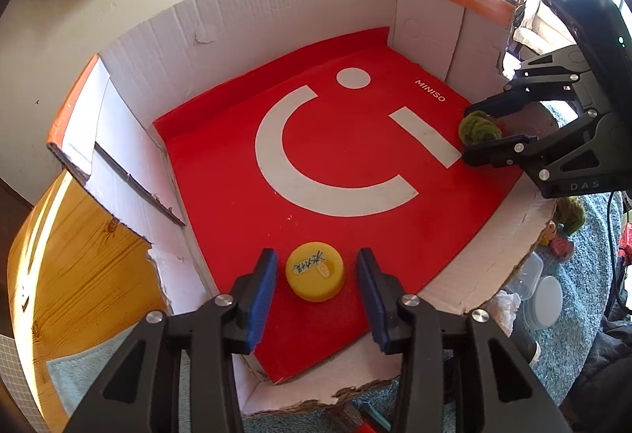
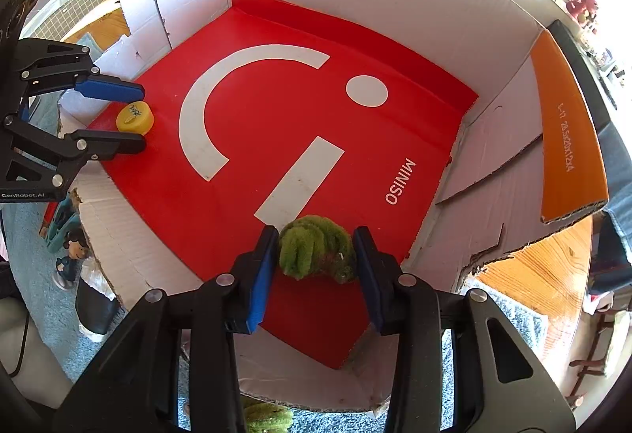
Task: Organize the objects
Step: 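Carry the green ball into the box with the right tool while the left tool drops the yellow lid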
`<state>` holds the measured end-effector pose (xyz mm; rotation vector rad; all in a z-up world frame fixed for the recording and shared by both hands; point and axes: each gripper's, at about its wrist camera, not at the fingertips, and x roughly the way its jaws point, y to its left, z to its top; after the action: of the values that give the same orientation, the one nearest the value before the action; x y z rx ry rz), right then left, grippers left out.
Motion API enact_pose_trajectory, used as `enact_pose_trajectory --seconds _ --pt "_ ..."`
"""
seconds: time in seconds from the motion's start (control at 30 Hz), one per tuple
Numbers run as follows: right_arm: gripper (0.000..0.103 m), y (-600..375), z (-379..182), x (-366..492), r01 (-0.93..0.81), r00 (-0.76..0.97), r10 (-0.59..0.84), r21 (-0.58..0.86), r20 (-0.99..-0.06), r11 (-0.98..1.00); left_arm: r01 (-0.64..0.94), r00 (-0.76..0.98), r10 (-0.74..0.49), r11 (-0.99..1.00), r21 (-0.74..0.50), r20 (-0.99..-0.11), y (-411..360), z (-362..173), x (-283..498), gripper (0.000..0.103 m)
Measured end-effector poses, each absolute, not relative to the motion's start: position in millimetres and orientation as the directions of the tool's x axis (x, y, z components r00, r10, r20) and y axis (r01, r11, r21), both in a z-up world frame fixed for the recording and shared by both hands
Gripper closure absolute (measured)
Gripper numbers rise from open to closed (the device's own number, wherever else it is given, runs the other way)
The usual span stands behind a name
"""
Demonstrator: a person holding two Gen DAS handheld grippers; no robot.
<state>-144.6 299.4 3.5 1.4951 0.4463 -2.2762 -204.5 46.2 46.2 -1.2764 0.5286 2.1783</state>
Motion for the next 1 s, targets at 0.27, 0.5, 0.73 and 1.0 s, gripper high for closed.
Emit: enact_pose_trajectory --seconds 0.27,0.5,0.73,1.0 --pt "0.059 300 7 -142 0.474 -0.366 -0.138 -0.057 -0.920 -0.879 -0.637 -0.392 0.266 -0.769 0.051 -0.880 46 47 -204 0.059" --pt "0.057 301 11 -139 0.469 -0.370 -0.143 -0.052 -0.918 -0.882 -0.639 -0.390 0.274 -0.768 0.044 -0.879 47 47 -206 0.053" --pt "0.056 299 13 -139 0.466 -0.370 -0.147 -0.046 -0.917 -0.884 -0.633 -0.391 0.283 -0.773 0.033 -0.876 47 49 -206 0.051" --pt "0.049 299 20 -137 0.455 -0.393 -0.165 -0.036 -0.905 -0.890 -0.615 -0.402 0.324 -0.788 -0.009 -0.856 42 56 -205 0.049"
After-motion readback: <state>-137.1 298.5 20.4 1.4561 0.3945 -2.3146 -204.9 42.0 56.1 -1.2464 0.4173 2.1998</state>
